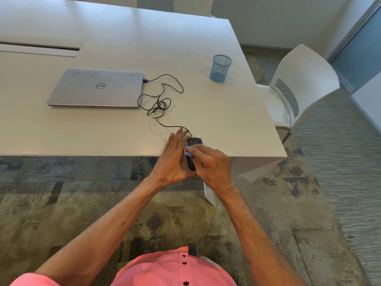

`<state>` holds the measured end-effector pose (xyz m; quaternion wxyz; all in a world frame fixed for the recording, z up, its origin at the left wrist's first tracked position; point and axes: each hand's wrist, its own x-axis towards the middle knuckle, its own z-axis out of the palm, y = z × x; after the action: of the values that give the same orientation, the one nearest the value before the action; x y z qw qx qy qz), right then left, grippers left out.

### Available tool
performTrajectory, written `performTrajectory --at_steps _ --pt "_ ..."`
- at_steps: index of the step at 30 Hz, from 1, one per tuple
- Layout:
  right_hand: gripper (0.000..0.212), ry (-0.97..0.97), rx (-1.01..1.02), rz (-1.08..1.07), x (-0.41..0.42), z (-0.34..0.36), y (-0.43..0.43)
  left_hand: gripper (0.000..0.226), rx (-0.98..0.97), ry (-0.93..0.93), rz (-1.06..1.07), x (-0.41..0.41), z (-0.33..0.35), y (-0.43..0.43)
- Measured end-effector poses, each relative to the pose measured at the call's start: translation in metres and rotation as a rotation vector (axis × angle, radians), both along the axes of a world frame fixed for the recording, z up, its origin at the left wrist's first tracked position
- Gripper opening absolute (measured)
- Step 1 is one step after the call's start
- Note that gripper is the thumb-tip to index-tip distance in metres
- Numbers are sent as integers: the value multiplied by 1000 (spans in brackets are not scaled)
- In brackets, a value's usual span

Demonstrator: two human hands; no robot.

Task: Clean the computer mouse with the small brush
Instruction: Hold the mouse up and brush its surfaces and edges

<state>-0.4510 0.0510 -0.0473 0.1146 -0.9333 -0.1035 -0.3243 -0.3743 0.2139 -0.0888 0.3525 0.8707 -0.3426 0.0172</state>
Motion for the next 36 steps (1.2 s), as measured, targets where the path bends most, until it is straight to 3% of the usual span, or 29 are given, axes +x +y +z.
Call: performTrajectory --at_steps 4,7,14,20,26,30,36 --pt "14 93 254 47 -5 4 1 122 -20 4 11 0 0 0" --pt "15 50 338 26 -11 6 -2 124 -25 12 13 1 2 1" --pt "22 -46 244 -217 -5 9 -6 129 5 -21 19 4 -1 -1" --pt "20 29 132 -104 -6 2 -3 121 -13 -19 17 1 0 -1" --pt "11 183 234 32 -14 2 1 116 -38 15 0 -1 5 1" --pt "14 82 369 -45 -18 3 -5 123 -9 -12 4 3 3 0" --pt "18 16 311 -164 -7 15 -23 132 3 -11 -10 7 -4 1"
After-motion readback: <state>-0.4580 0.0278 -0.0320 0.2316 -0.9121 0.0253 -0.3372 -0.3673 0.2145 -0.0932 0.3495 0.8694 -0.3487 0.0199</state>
